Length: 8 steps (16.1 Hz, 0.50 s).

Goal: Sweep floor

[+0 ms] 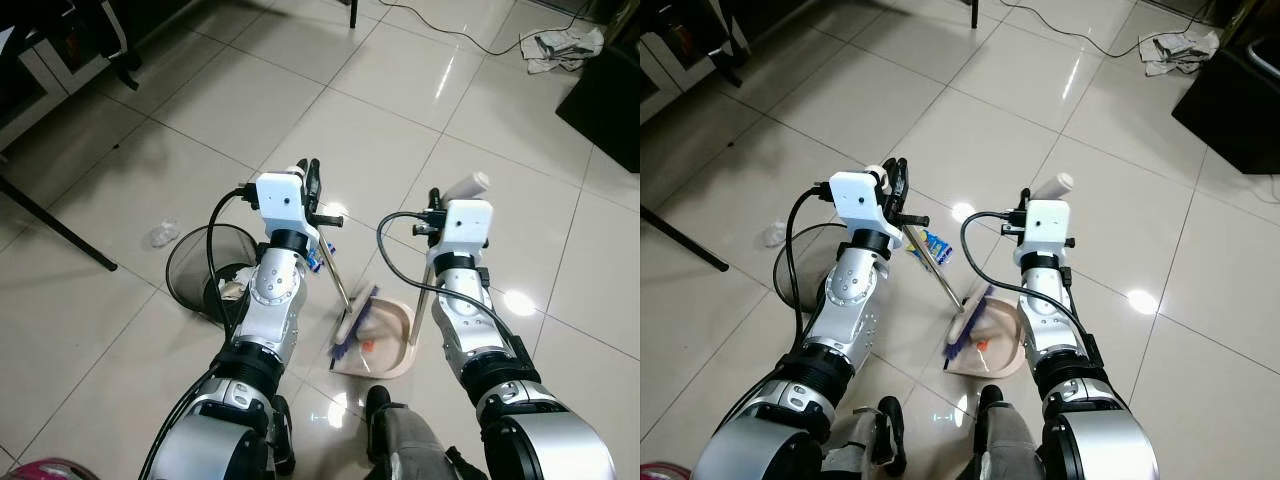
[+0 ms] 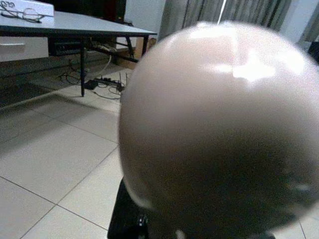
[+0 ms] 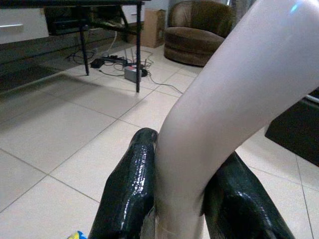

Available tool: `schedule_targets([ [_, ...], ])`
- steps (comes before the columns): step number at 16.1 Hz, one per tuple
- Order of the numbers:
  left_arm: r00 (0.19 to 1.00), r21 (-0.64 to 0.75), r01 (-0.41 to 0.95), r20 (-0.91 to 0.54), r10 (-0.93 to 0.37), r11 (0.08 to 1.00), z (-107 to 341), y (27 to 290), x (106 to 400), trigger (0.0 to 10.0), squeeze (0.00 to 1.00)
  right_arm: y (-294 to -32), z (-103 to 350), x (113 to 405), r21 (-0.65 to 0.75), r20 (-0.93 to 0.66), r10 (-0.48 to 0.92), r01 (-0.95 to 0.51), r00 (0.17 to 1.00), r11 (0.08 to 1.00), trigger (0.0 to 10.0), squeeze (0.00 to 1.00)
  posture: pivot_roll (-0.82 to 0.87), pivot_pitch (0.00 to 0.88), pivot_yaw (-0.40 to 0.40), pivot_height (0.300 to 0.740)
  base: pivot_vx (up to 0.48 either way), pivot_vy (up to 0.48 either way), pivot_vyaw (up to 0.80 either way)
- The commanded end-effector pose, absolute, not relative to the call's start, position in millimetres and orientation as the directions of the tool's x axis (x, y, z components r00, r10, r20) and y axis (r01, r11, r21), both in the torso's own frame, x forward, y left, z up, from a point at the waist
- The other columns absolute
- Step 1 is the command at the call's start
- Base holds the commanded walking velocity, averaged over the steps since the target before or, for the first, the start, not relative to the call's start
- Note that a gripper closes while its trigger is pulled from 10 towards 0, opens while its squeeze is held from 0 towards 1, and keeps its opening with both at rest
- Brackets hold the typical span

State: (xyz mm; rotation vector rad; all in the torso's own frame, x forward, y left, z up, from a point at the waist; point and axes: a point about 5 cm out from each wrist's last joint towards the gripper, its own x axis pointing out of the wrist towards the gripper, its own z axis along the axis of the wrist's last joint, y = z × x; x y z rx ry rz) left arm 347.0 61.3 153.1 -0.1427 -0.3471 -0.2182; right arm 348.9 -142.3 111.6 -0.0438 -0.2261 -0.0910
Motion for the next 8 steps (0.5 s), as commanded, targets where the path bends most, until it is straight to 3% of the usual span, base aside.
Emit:
schedule_targets([
  [1,0.917,-0.157,0.266,0.346,-0.199,0.951,150,48,341,10.0,0.00,-139,97,342,0.004,0.170,-0.084,0.085,0.982,0.996,10.0,0.00,0.02,0.328,0.031,0.740,0.000,0.000,0.00],
  [5,0.911,-0.147,0.282,0.349,-0.217,0.948,155,67,344,10.0,0.00,-149,91,338,0.044,0.155,-0.119,0.113,0.981,0.993,10.0,0.00,0.03,0.309,0.031,0.740,0.000,0.000,0.00],
  [8,0.889,-0.064,0.313,0.370,-0.269,0.948,170,100,348,10.0,0.00,-155,92,335,0.085,0.177,-0.128,0.115,0.976,0.990,10.0,0.00,0.05,0.273,0.031,0.740,0.000,0.000,0.00],
])
